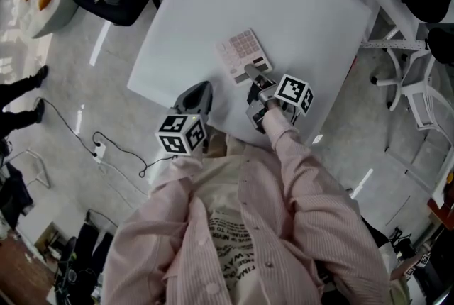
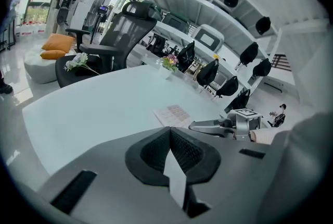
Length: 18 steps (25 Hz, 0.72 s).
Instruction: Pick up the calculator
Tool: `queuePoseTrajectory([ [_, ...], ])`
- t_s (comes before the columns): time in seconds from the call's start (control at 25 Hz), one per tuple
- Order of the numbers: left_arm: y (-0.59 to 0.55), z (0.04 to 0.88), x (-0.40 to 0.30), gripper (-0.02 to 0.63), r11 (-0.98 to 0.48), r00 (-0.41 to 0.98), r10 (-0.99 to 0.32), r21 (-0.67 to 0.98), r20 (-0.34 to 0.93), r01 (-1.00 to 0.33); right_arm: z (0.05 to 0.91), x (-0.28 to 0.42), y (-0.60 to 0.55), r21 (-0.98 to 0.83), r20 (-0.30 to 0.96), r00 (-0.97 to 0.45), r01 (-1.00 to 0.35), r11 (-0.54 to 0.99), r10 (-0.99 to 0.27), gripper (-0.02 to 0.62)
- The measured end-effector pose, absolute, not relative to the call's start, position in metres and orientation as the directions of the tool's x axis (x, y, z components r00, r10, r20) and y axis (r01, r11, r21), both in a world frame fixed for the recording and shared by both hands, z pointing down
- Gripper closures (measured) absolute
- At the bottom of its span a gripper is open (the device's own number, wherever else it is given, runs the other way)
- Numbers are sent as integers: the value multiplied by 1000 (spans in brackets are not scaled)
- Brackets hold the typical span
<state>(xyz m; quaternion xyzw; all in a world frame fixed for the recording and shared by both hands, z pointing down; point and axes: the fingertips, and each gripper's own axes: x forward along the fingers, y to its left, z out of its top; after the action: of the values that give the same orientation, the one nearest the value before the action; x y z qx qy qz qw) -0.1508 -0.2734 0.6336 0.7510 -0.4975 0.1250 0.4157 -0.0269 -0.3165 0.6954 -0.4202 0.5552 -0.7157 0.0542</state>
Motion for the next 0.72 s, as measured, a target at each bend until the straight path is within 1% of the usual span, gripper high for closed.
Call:
queuePoseTrajectory([
  [0.28, -277, 629, -152, 606, -180, 483, -650, 498, 587, -848, 691, -25, -317, -850, 526, -643, -369, -377, -557, 509],
  [0.72, -286, 592, -155, 604, -243, 505, -687, 489, 523, -837, 639, -21, -317, -890, 455, -676, -351, -289, -579, 511],
])
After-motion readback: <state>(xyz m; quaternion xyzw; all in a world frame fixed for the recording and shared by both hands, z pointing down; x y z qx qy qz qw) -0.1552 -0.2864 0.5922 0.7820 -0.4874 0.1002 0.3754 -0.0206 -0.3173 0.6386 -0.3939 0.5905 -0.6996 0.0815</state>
